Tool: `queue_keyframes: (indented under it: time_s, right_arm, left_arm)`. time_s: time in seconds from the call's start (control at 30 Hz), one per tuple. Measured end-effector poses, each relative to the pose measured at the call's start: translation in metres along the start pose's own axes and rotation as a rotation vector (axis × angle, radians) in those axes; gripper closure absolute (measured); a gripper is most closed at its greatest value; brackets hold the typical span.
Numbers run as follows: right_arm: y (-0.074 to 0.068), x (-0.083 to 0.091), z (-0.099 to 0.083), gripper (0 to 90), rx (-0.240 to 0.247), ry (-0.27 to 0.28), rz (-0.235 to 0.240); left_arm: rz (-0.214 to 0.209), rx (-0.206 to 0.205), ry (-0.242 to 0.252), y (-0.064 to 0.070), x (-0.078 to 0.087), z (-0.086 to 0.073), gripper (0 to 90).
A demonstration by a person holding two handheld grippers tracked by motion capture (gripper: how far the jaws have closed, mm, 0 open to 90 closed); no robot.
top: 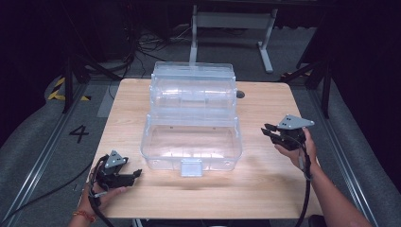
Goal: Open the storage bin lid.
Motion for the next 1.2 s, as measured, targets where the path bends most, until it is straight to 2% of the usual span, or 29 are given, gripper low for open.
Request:
queue_keyframes:
  time_s: [0.17, 0.47, 0.7, 0.83, 1.03, 1.13, 1.17, 1.2]
  right_arm:
    - [-0.003, 0.006, -0.015, 72.6, -0.015, -0.010, 0.012]
    - [-0.012, 0.012, -0.037, 69.4, -0.003, -0.022, 0.029]
    - [-0.016, 0.018, -0.056, 64.4, -0.027, -0.039, 0.042]
    - [-0.018, 0.020, -0.066, 58.5, -0.035, -0.059, 0.039]
    - [-0.016, 0.023, -0.077, 43.4, -0.092, -0.093, 0.059]
    - [-0.017, 0.023, -0.081, 37.7, -0.103, -0.113, 0.071]
    - [-0.018, 0.022, -0.084, 33.7, -0.106, -0.114, 0.092]
    - [-0.018, 0.022, -0.084, 33.7, -0.106, -0.114, 0.092]
  left_arm:
    - [0.001, 0.002, 0.000, 0.000, 0.000, 0.000, 26.4]
    - [0.000, 0.002, 0.000, 0.000, 0.000, 0.000, 26.4]
    - [0.000, 0.002, 0.000, 0.000, 0.000, 0.000, 26.3]
    - [-0.001, 0.001, -0.005, 0.000, 0.000, 0.000, 26.1]
    - [0.001, -0.001, -0.003, 0.000, 0.000, 0.000, 26.0]
    - [0.001, -0.001, -0.003, 0.000, 0.000, 0.000, 26.1]
    - [0.001, -0.001, -0.003, 0.000, 0.000, 0.000, 26.0]
    - [0.001, -0.001, -0.003, 0.000, 0.000, 0.000, 26.1]
Point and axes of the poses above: each handheld gripper's, and its own axes: x roughly backward along the jaws, z roughly out of its top, y roughly to its right, the point moved 7 cm from there along -x, roughly forward along the jaws, and after that the axes turned 2 degrees about x, right-handed, at the moved point
